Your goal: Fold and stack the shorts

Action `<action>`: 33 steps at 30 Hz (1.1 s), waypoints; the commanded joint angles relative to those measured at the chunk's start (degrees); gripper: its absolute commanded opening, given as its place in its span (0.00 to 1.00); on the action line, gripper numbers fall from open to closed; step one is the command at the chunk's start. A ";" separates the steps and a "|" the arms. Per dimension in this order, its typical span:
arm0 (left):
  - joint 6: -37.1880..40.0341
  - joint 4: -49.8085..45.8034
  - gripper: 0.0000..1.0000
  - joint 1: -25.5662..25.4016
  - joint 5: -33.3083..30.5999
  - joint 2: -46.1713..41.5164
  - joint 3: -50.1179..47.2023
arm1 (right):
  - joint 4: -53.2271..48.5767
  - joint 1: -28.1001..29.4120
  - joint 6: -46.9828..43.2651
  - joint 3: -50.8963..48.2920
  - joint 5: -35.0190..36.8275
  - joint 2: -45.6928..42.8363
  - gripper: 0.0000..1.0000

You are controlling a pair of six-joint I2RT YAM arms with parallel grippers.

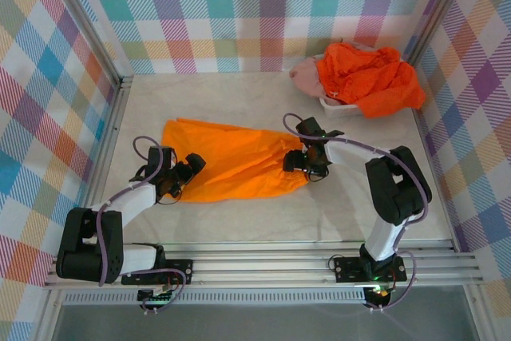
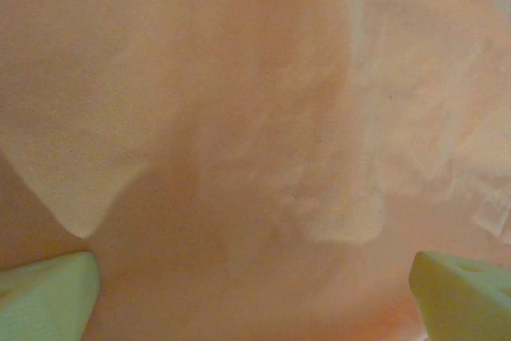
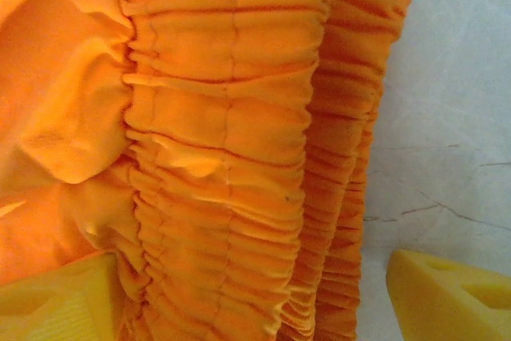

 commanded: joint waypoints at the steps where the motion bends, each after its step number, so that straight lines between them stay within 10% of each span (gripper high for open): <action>1: 1.52 -0.73 1.00 -0.60 -0.92 1.15 -1.45 | 1.60 0.33 0.81 0.06 -3.84 -1.13 0.85; 17: 1.18 0.18 1.00 -0.61 -0.18 1.04 -1.64 | 2.52 -4.06 5.97 -0.31 -6.49 -4.64 1.00; 33: 1.74 -0.18 1.00 -0.57 -0.63 0.94 -1.93 | 7.01 -2.92 6.34 1.89 -8.19 3.78 0.66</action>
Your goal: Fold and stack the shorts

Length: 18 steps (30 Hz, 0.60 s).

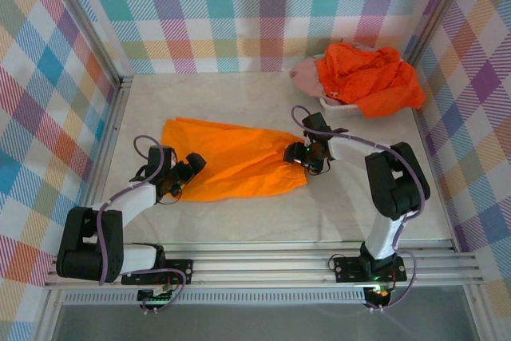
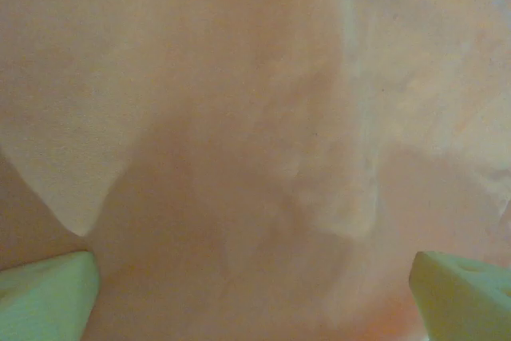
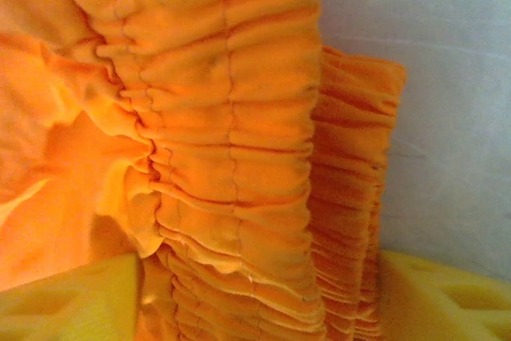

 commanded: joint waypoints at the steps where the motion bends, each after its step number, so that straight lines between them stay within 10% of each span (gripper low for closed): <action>1: 0.76 -1.56 1.00 -0.57 -0.62 0.74 -1.74 | 0.62 0.25 -0.41 1.40 -0.67 1.84 0.60; 10: 0.95 -3.45 1.00 -0.58 -0.66 -1.18 -0.73 | -3.14 0.25 -6.37 3.02 3.84 4.04 0.04; 18: 1.96 -10.29 1.00 -0.57 0.40 -11.40 3.43 | -17.16 0.29 -17.84 6.50 16.57 -5.55 0.00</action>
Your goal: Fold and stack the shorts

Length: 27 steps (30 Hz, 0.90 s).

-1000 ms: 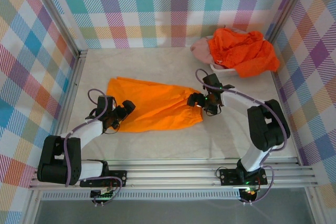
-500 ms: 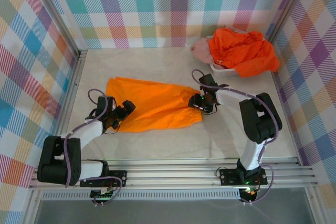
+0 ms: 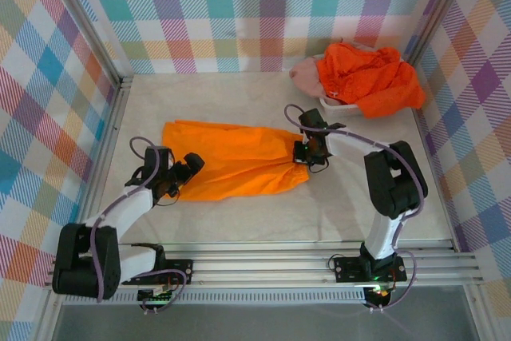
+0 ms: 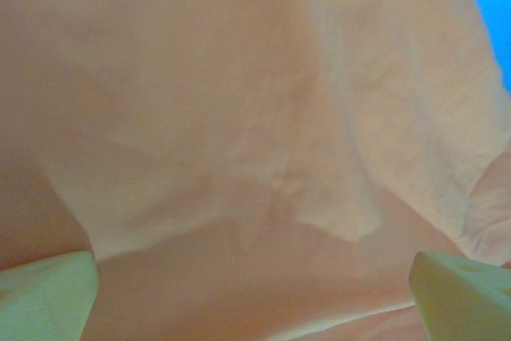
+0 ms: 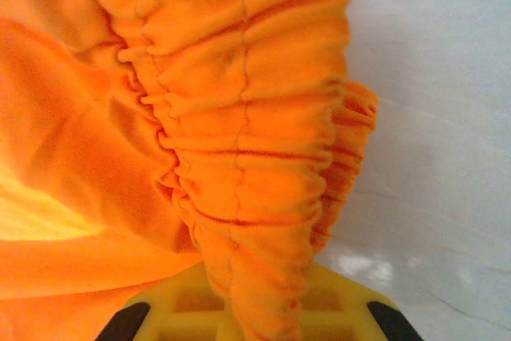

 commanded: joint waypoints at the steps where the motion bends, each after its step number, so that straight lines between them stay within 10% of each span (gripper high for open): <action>1: 1.83 -4.80 1.00 -0.55 0.70 -5.55 3.37 | -12.68 -0.17 -9.10 2.85 11.13 -6.59 0.00; 10: 3.68 -6.37 1.00 -1.58 3.92 -13.74 5.87 | -32.17 -0.17 -24.46 12.26 41.93 -12.77 0.00; 15: 1.69 -2.40 1.00 -8.59 3.17 -12.07 5.53 | -34.67 -0.19 -27.64 20.45 47.60 -10.58 0.00; 27: -3.44 9.88 0.48 -27.17 -1.26 6.96 10.07 | -40.94 4.19 -26.31 32.84 52.95 -4.08 0.00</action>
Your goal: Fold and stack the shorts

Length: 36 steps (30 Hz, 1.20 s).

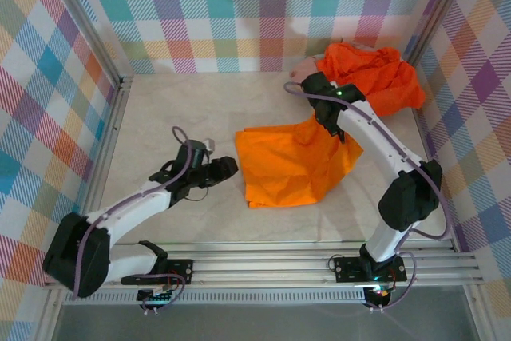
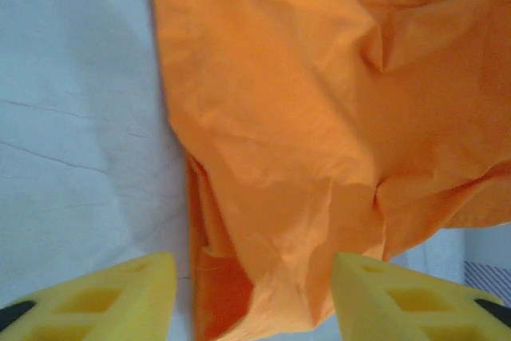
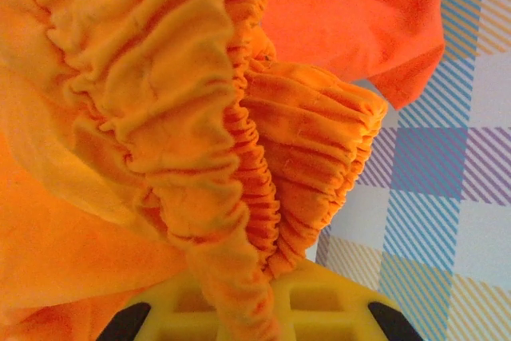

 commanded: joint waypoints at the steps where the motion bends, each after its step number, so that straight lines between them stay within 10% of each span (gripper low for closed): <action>1: -1.84 5.03 0.45 -4.30 -2.76 3.93 3.52 | -4.10 1.13 0.66 3.71 3.41 1.31 0.00; 15: -4.37 9.49 0.04 -11.35 -7.46 22.08 3.92 | -13.54 10.06 9.80 14.54 0.98 9.90 0.00; 36: -5.42 10.46 0.01 -12.87 -9.97 23.03 1.30 | -12.26 18.44 28.50 24.73 -26.29 24.45 0.00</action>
